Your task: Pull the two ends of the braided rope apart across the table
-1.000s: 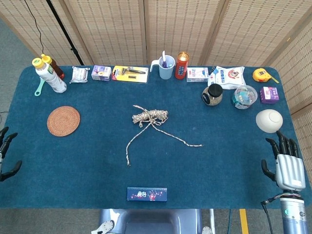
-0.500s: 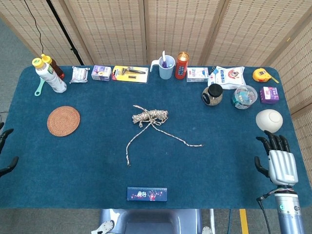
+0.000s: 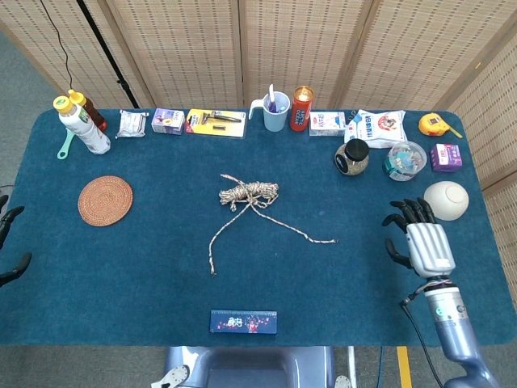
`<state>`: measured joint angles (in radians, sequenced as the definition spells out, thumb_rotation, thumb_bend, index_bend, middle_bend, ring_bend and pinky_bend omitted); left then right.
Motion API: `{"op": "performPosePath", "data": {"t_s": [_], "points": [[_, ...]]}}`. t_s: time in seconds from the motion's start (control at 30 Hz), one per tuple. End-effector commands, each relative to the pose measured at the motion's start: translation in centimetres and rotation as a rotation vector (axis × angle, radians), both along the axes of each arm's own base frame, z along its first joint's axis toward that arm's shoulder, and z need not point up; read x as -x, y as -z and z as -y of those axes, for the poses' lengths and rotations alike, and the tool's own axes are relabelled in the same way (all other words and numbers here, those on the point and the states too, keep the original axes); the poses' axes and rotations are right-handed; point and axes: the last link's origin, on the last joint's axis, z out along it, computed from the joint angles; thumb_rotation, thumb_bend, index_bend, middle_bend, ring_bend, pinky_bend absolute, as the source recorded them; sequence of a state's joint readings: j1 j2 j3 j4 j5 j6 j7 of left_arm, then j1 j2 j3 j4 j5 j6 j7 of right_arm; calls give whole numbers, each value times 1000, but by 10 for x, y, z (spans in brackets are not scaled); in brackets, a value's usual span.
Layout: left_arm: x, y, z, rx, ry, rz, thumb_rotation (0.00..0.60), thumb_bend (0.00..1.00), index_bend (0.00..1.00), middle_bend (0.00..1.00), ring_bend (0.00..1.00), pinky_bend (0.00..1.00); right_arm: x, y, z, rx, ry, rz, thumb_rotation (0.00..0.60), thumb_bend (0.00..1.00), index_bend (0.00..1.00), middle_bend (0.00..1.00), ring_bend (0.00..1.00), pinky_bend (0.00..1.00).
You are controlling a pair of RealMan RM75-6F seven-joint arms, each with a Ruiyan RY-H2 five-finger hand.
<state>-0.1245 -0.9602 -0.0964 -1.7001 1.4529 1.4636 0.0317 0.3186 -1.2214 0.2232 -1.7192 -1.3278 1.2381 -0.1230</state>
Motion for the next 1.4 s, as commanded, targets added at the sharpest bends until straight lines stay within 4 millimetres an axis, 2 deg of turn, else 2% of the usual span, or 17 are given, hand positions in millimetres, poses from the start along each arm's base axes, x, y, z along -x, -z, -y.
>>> {"op": "performPosePath", "data": {"t_s": [0.03,0.2,0.4,0.57,1.13,1.4], "points": [[-2,-2,-3,1,6,2,600,297,146,16,32,0,-10,11,14,-32,-27,25,600,445,421,122,3,0],[-5,-4,-6,1,18,-3,600,297,147,16,32,0,-16,28,27,-75,-44,40,600,446,421,75,0,0],[-8,-3,-10,5,25,-4,600,297,152,16,32,0,-22,58,41,-127,-63,11,600,446,415,70,0,0],[-9,-1,-12,8,27,-3,600,297,153,16,32,0,-27,76,48,-162,-74,1,600,446,401,70,0,0],[-7,0,-13,8,20,-5,600,297,155,16,32,0,-33,120,54,-254,-64,-54,600,436,420,95,0,0],[-6,-1,-12,5,16,-7,600,297,155,16,32,0,-30,132,56,-273,-43,-59,600,423,453,129,0,0]]}}
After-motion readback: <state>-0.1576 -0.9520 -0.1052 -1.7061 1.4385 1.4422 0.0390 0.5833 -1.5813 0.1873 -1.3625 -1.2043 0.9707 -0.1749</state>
